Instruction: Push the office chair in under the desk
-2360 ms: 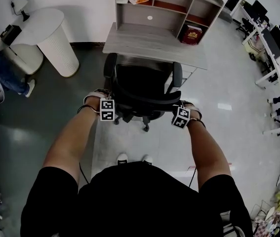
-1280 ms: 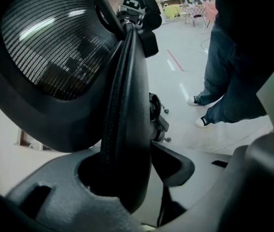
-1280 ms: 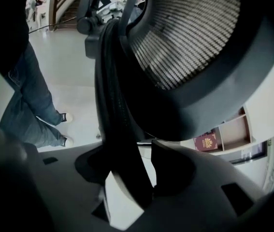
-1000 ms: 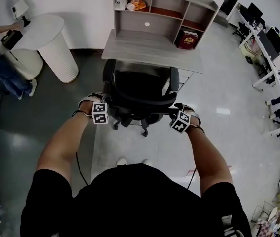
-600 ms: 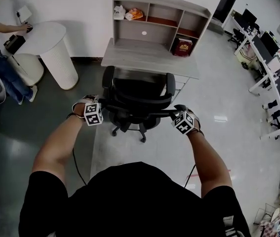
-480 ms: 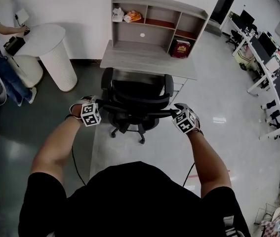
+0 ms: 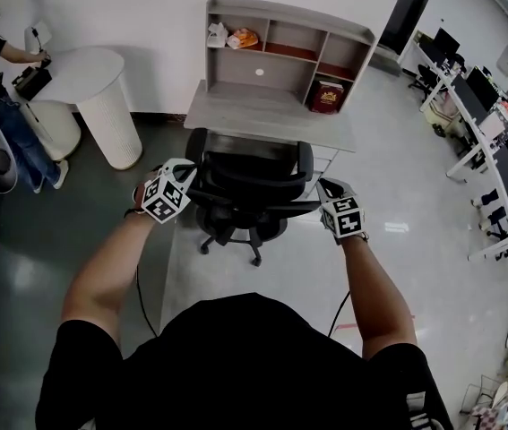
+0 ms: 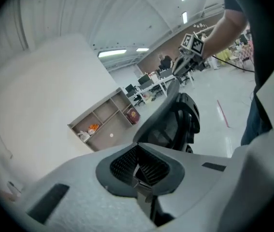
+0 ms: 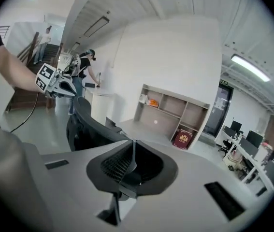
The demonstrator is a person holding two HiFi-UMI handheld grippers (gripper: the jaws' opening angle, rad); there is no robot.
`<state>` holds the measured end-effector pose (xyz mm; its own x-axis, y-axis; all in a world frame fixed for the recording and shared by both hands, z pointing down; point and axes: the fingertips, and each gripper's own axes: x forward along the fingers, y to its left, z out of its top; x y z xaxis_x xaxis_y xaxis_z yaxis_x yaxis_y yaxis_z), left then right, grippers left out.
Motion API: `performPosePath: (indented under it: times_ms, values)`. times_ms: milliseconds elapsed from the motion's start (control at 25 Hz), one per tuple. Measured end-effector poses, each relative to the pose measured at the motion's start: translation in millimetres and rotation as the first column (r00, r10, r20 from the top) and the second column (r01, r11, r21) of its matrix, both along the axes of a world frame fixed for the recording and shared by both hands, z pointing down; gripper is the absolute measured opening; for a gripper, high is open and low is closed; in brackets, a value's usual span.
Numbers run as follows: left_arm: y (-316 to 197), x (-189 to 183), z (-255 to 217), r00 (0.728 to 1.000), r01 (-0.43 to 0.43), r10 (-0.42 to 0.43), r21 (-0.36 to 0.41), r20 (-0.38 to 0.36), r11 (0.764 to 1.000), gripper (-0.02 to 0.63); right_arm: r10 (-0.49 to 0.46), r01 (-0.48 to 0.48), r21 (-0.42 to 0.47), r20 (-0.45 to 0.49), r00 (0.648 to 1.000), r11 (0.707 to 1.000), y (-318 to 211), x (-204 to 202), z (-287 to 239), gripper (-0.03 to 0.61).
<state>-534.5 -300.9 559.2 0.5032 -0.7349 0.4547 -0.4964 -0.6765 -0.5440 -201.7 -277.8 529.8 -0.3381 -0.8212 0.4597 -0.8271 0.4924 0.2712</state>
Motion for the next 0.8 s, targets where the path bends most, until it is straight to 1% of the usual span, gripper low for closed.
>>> performPosePath:
  times_ms: [120, 200, 280, 360, 440, 640, 800]
  values:
    - [-3.1, 6.5, -24.3, 0.991, 0.030, -0.029, 0.006, -0.134, 1.000, 0.017, 0.026, -0.029, 0.036, 0.060, 0.998, 0.999, -4.2, -4.3, -17.4, 0.021]
    - [-4.9, 11.7, -41.0, 0.973, 0.043, -0.040, 0.012, -0.227, 0.999, 0.017, 0.051, -0.058, 0.057, 0.117, 0.992, 0.997, -6.5, -4.6, -29.8, 0.018]
    - [-4.4, 18.1, -54.4, 0.956, 0.043, -0.037, 0.012, -0.291, 0.999, 0.017, 0.089, -0.105, 0.068, 0.198, 0.976, 0.992, -6.6, -1.8, -40.8, 0.017]
    - [-4.8, 21.0, -64.7, 0.942, 0.043, -0.033, 0.021, -0.334, 0.999, 0.017, 0.129, -0.155, 0.071, 0.283, 0.951, 0.985, -6.0, 2.7, -49.8, 0.015]
    - [-6.6, 18.8, -73.8, 0.927, 0.057, -0.046, 0.018, -0.371, 0.998, 0.017, 0.154, -0.189, 0.077, 0.328, 0.932, 0.979, -5.9, 6.6, -56.3, 0.014]
    - [-10.0, 13.9, -91.5, 0.894, 0.087, -0.074, 0.010, -0.442, 0.996, 0.017, 0.161, -0.204, 0.098, 0.335, 0.928, 0.974, -4.5, 12.4, -59.7, 0.012]
    - [-10.7, 8.7, -99.4, 0.862, 0.109, -0.094, 0.001, -0.498, 0.994, 0.017, 0.164, -0.215, 0.112, 0.351, 0.922, 0.970, -4.9, 15.1, -62.8, 0.012]
